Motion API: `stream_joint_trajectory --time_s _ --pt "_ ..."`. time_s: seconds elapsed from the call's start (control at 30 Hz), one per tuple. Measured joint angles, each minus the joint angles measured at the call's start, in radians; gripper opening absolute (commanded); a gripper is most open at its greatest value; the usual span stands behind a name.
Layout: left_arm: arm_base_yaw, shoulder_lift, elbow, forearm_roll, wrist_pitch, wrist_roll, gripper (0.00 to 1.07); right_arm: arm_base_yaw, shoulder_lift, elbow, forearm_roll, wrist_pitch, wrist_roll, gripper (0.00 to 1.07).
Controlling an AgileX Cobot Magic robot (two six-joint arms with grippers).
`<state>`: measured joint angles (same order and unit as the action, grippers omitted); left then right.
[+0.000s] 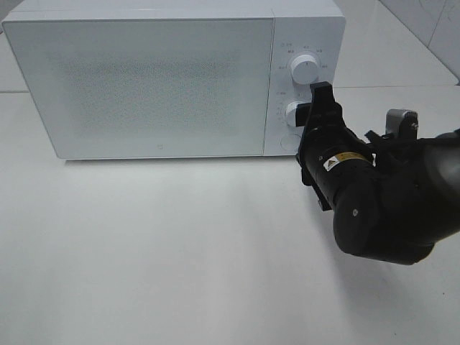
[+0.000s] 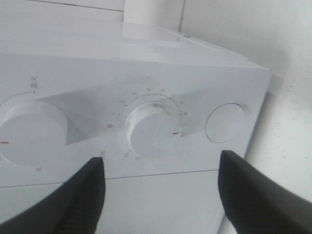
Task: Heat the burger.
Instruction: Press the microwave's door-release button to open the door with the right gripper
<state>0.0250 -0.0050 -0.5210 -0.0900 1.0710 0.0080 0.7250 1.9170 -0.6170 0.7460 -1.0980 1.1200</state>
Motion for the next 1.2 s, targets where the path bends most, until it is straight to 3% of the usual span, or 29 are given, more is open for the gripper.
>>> stream_joint_trajectory --time_s 0.3,0.53,0.73,0.97,1.2 --pt "0.0 0.0 0.0 0.0 0.0 0.0 0.91 0.0 -0.176 0.061 0.0 0.224 -0.485 0.63" --pt "0.0 0.0 0.0 0.0 0.0 0.0 0.91 0.0 -0.292 0.065 0.002 0.395 -1.052 0.82" --pt "0.0 0.0 0.0 0.0 0.0 0.0 0.91 0.0 -0.366 0.065 0.004 0.532 -1.408 0.8" --pt "0.0 0.0 0.0 0.0 0.0 0.0 0.91 0.0 -0.465 0.066 0.004 0.711 -1.597 0.78" --pt "0.0 0.0 0.0 0.0 0.0 0.0 0.91 -0.013 -0.544 0.066 -0.004 0.869 -1.636 0.77"
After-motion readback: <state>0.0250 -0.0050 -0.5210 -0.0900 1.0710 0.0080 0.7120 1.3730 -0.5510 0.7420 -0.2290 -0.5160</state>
